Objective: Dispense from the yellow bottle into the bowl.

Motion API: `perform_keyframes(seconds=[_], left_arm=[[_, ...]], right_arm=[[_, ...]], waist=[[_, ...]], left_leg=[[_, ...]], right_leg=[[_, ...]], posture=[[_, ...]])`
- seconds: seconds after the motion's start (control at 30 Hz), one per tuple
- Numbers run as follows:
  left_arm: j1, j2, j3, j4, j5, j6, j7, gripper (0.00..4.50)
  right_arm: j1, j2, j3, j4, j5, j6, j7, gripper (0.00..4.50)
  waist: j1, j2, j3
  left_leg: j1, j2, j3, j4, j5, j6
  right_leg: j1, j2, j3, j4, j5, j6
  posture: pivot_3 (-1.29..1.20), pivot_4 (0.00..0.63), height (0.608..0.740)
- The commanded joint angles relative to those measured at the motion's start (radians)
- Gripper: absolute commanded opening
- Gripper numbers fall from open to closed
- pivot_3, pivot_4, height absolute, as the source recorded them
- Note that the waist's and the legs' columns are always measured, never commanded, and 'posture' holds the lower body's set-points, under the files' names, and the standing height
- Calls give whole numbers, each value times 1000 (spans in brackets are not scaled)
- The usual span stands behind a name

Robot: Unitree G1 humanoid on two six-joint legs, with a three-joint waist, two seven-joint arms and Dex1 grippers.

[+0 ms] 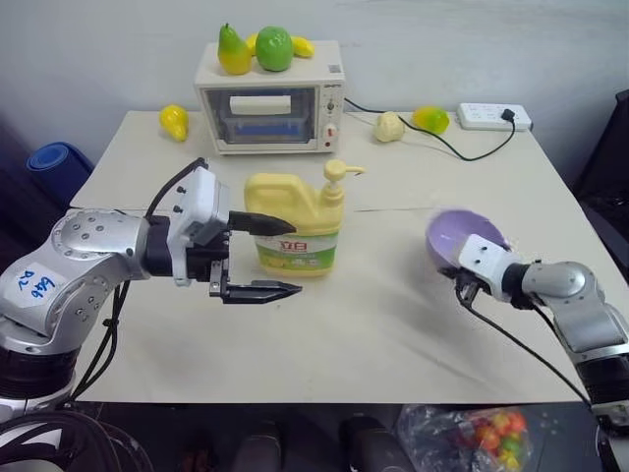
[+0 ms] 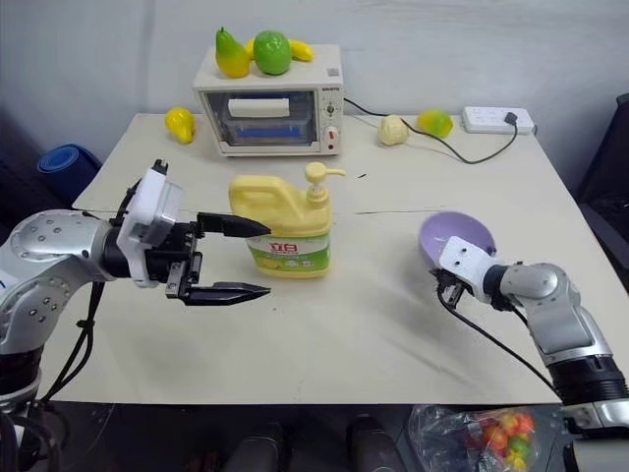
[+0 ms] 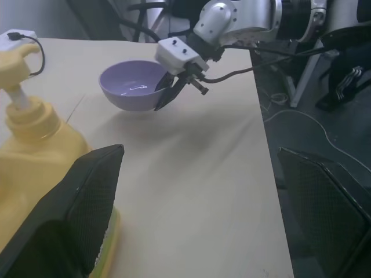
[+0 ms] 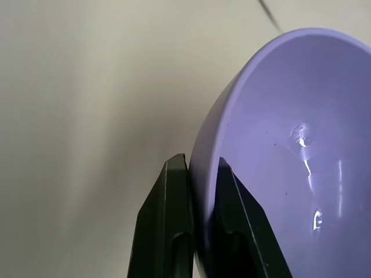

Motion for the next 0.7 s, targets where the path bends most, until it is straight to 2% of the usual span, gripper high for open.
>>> perform_keyframes(seconds=[0.03, 0.13, 0.33, 0.5, 0.6, 0.63, 0.7], left_arm=[[-56, -11, 55, 41, -26, 10, 19, 4500], [-130, -28, 61, 115, -40, 27, 24, 4500], [-460, -128, -2, 466, 54, 8, 15, 4500], [-661, -209, -67, 719, 160, -68, -68, 4500], [-729, -254, -99, 835, 224, -129, -112, 4500], [-745, -272, -110, 866, 245, -156, -126, 4205], [-764, -297, -116, 908, 277, -202, -144, 3954]], right_arm=[[-62, -37, -4, -57, 49, -171, 116, 7], [-127, -38, 7, -54, 100, -214, 225, 7], [-338, -19, 93, 52, 119, -218, 441, 7], [-487, 33, 153, 173, 102, -247, 547, 7], [-545, 59, 174, 253, 77, -272, 564, 7], [-559, 65, 182, 282, 63, -287, 563, 0], [-574, 71, 191, 320, 44, -313, 563, 0]], waist=[[0, 0, 0], [3, -1, 1], [7, -2, 2], [4, -2, 2], [1, -2, 2], [0, -2, 2], [0, -2, 2]], left_leg=[[0, 0, 0, 0, 0, 0], [0, 0, -1, 1, 0, 0], [0, 0, -1, 2, 0, -1], [-1, 0, -1, 1, 2, -5], [-3, -1, 2, 2, 2, -6], [-4, -2, 3, 2, 2, -6], [-9, -3, 4, 3, 2, -6]], right_leg=[[0, 0, 0, 0, 0, 0], [1, 0, -2, 0, 0, 0], [0, -2, -10, 1, 1, 0], [-1, -3, -12, -1, 1, 0], [-7, -9, -19, 1, 1, 0], [-11, -12, -23, 3, 1, 0], [-19, -16, -26, 8, 1, 0]], posture=[[0, 150, 740], [0, 150, 740], [0, 150, 740], [0, 150, 740], [0, 150, 740], [0, 150, 740], [0, 150, 740]])
